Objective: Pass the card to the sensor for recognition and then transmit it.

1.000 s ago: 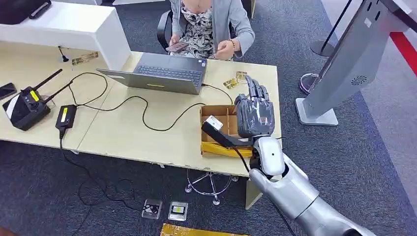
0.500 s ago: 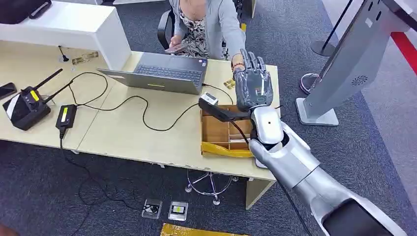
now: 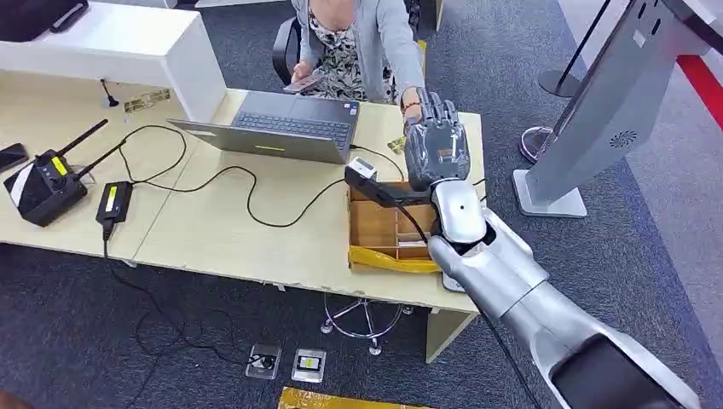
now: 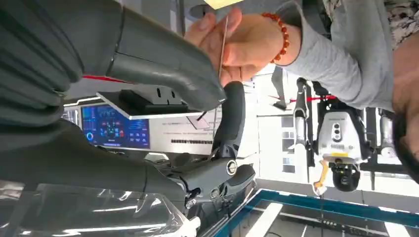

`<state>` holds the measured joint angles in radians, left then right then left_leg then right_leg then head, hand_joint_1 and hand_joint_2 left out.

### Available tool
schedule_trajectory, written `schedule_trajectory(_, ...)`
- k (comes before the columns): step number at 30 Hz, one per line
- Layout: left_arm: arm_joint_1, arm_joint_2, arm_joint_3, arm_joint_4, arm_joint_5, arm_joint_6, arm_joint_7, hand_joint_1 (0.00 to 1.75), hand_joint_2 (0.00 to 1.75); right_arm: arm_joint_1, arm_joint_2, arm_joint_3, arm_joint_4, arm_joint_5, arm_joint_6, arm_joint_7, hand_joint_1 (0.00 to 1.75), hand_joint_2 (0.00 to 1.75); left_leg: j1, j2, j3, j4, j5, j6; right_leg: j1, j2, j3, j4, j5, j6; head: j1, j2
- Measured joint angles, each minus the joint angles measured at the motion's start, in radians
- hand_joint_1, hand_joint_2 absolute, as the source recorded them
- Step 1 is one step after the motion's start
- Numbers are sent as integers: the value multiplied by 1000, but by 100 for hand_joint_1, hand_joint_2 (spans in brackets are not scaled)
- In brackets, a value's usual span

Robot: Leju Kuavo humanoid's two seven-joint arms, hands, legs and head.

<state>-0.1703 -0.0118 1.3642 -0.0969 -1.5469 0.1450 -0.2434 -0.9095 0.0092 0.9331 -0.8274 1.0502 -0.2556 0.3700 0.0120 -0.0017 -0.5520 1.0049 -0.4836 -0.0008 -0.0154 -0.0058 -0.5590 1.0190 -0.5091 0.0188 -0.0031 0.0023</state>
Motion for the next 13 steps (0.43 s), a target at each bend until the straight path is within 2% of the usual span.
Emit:
schedule_trajectory(9,10,-2,0,0,12,-8,2,0,0,0,20,6,69,-42,-38,-39,0,0,0,0,0,0,0,0,0,0,0,0,0,0,0,0)
schedule_trajectory(13,19,-2,0,0,15,-8,2,0,0,-5,-19,-19,100,-153,-83,-45,0,0,0,0,1,1,0,0,0,0,-1,-1,0,0,0,0)
